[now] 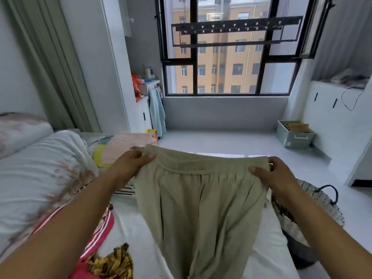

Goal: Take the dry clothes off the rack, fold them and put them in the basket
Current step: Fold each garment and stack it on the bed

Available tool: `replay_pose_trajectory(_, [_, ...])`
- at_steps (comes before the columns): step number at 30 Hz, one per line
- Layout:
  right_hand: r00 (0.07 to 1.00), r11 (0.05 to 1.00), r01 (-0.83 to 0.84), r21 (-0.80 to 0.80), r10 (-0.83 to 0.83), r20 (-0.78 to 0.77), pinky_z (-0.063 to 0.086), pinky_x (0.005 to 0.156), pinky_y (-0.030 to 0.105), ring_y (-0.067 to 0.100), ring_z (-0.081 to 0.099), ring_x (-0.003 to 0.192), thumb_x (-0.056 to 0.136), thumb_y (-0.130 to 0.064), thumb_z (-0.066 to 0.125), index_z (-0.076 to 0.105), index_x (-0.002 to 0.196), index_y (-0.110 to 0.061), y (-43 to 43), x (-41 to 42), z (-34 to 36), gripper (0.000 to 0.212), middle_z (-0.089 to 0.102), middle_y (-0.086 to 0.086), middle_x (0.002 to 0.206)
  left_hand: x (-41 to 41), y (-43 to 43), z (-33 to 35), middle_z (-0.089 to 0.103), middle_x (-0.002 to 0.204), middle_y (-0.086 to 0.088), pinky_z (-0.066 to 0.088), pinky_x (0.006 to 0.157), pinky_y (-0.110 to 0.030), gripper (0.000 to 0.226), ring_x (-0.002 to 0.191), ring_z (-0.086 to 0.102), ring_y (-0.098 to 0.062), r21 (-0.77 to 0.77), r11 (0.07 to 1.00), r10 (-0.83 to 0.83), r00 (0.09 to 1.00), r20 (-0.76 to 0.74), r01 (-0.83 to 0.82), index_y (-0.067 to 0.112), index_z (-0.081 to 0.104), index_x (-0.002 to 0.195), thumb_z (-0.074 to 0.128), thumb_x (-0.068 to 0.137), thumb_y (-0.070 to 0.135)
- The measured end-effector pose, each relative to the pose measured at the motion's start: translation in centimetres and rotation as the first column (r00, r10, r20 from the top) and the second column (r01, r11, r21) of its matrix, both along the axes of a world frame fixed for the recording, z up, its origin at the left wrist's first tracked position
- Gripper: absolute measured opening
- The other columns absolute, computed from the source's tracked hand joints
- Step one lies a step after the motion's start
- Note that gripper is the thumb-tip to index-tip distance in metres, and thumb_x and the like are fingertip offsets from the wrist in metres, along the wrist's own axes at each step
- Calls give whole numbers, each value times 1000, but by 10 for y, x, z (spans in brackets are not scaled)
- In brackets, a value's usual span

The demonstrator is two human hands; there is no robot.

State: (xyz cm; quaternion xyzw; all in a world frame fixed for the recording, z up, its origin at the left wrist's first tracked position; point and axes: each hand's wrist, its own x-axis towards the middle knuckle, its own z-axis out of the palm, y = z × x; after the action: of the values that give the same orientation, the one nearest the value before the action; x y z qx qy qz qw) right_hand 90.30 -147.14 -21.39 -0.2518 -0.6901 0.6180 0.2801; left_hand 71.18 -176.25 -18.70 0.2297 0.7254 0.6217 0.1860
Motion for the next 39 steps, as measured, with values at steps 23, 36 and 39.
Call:
replay_pose_trajectory(23, [995, 977, -98, 191, 95, 23, 50, 72, 32, 22, 62, 86, 82, -16, 70, 59, 109, -8, -73, 26, 208, 31, 64, 7, 98, 39, -71, 157, 67, 99, -5, 54, 74, -26, 53, 90, 65, -19, 100, 985, -124, 982, -146, 139, 16, 55, 107, 83, 65, 32])
replay_pose_trajectory(36, [997, 907, -81, 413, 72, 36, 44, 97, 41, 26, 55, 107, 93, -27, 55, 53, 123, -9, -155, -37, 185, 35, 59, 9, 118, -31, -142, 129, 59, 96, -12, 45, 80, -38, 13, 87, 54, -25, -95, 968, 197, 939, -282, -232, 9, 56, 103, 53, 91, 5])
replay_pose_trajectory(39, [998, 890, -32, 454, 50, -27, 48, 86, 36, 24, 56, 96, 90, -24, 61, 57, 114, -6, -167, -42, 195, 31, 60, 9, 107, -25, -140, 119, 54, 88, -13, 44, 66, -32, 34, 75, 50, -22, -41, 980, 173, 941, -289, -193, 24, 49, 108, 38, 90, -4])
